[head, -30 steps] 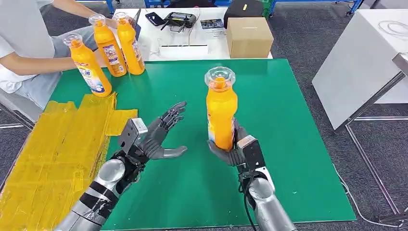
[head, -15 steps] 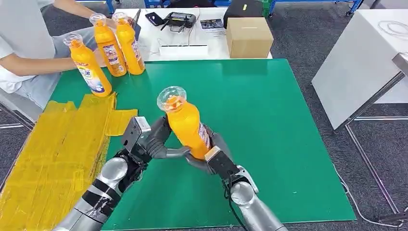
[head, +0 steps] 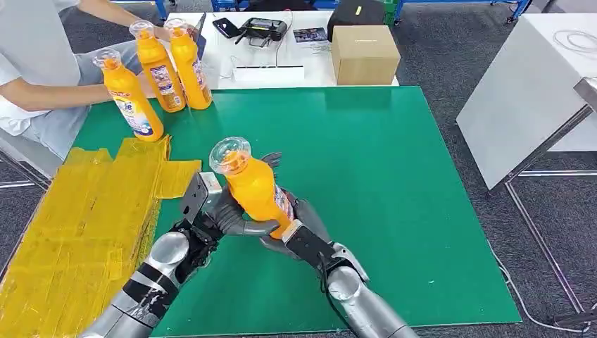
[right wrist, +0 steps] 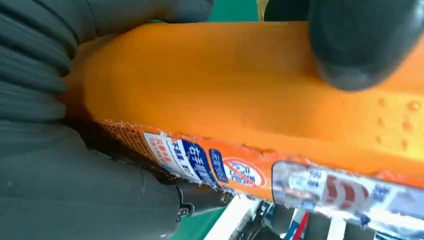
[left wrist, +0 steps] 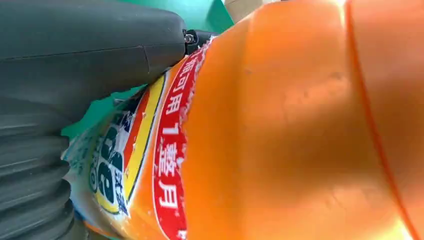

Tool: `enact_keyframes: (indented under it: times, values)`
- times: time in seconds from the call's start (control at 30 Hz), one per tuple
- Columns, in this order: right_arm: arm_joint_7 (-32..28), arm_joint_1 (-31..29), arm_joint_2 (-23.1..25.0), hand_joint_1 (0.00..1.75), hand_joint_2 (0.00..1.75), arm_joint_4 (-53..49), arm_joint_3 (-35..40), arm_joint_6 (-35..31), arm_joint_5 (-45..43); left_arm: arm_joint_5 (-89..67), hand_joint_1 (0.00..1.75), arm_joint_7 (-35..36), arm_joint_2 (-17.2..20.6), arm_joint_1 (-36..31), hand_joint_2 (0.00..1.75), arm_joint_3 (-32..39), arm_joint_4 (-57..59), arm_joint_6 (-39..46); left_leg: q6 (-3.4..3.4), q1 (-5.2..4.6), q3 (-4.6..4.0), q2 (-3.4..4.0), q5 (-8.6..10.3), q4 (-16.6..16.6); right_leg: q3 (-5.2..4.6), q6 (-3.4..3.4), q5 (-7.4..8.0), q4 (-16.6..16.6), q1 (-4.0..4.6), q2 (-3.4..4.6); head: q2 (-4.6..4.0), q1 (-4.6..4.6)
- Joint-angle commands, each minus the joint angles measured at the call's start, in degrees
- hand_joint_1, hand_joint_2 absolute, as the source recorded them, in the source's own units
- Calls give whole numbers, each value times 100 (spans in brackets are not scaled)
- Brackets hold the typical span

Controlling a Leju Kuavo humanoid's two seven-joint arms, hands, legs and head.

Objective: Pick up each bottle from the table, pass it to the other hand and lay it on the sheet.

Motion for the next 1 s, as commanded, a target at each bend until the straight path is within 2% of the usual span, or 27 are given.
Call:
enact_keyframes:
  times: [0.03, 0.33, 0.37, 0.4, 0.43, 1.0]
  values:
    - [-7, -225, -20, 175, 175, 600, 338, 81, 12, 211, 0, -1, -54, -280, 175, -43, 246, 21, -5, 11, 26, -3, -10, 0, 31, -11, -6, -9, 12, 0, 0, 0]
    - [5, -210, -14, 175, 175, 637, 345, 68, 9, 451, 0, 14, -102, -209, 175, 118, 116, 95, -3, 6, 11, -3, -4, 0, 15, -5, -2, -5, 6, -1, 0, 2]
    - [7, -206, -15, 175, 175, 649, 351, 60, 9, 495, 10, 31, -106, -191, 175, 141, 76, 134, -3, 7, 10, -2, -4, 0, 14, -5, -2, -6, 7, 0, 0, 0]
    - [8, -204, -17, 175, 175, 659, 353, 53, 6, 539, 115, 48, -117, -173, 175, 160, 49, 172, -3, 9, 19, -2, -8, 0, 24, -8, -4, -9, 10, 1, 0, 0]
    - [8, -204, -17, 175, 175, 659, 353, 53, 6, 539, 175, 48, -117, -173, 175, 160, 49, 172, -2, 7, 10, -4, -4, 0, 15, -6, -2, -6, 7, -2, 0, 0]
    - [4, -201, -16, 175, 175, 682, 364, 44, -10, 614, 175, 50, -123, -161, 175, 135, 48, 237, -2, 4, 5, -7, -2, 0, 8, -4, -2, -4, 4, -5, 0, 0]
